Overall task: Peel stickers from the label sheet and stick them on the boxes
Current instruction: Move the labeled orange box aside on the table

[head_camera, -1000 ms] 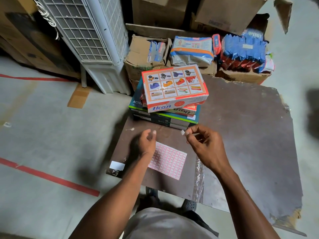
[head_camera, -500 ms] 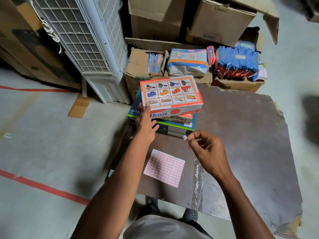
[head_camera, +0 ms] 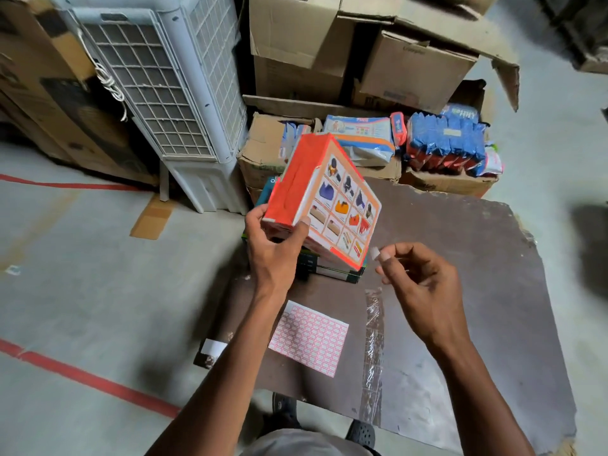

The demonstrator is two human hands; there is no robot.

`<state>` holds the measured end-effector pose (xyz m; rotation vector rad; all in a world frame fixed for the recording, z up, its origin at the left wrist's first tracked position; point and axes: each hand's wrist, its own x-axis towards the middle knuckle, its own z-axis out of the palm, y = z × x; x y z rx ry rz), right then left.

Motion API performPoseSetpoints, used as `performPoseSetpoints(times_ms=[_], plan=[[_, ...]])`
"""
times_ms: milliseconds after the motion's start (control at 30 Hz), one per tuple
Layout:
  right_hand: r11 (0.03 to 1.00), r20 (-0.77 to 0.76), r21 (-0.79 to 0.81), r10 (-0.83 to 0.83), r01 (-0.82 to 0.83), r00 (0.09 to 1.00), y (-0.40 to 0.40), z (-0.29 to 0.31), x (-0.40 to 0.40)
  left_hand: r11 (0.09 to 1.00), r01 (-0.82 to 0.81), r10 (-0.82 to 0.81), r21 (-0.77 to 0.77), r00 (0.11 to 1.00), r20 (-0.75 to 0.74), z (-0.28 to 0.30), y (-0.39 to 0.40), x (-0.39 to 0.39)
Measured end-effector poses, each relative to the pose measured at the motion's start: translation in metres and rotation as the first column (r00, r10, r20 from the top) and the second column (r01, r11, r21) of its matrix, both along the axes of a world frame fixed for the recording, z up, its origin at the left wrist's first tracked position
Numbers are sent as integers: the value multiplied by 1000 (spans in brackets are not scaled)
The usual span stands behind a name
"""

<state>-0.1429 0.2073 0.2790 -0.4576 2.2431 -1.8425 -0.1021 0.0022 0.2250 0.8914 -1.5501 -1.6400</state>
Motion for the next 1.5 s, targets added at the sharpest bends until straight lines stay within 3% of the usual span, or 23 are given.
performPoseSetpoints(times_ms=[200,367,500,700,1067,1300,1500], plan=[[989,-56,-143,16,-24,998,-3,29,-6,933,193,-184,-303,981,59,25,16,26],[988,-101,-154,3,-19,995,-3,38,-7,784,344,-286,-516,939,192,45,29,43],[993,-132,-120,-7,-9,991,-1,40,-4,658,356,-264,-663,934,240,51,37,49],[996,-186,-65,-72,61,980,2,43,-4,657,364,-260,-661,931,255,54,45,48],[972,-558,30,-176,232,811,-3,53,-12,463,278,-240,-841,953,184,62,59,46],[961,-663,-16,-215,275,717,-5,55,-13,485,313,-322,-817,932,166,64,60,46],[961,-715,21,-178,275,676,-7,53,-14,463,314,-301,-829,935,186,64,63,47]])
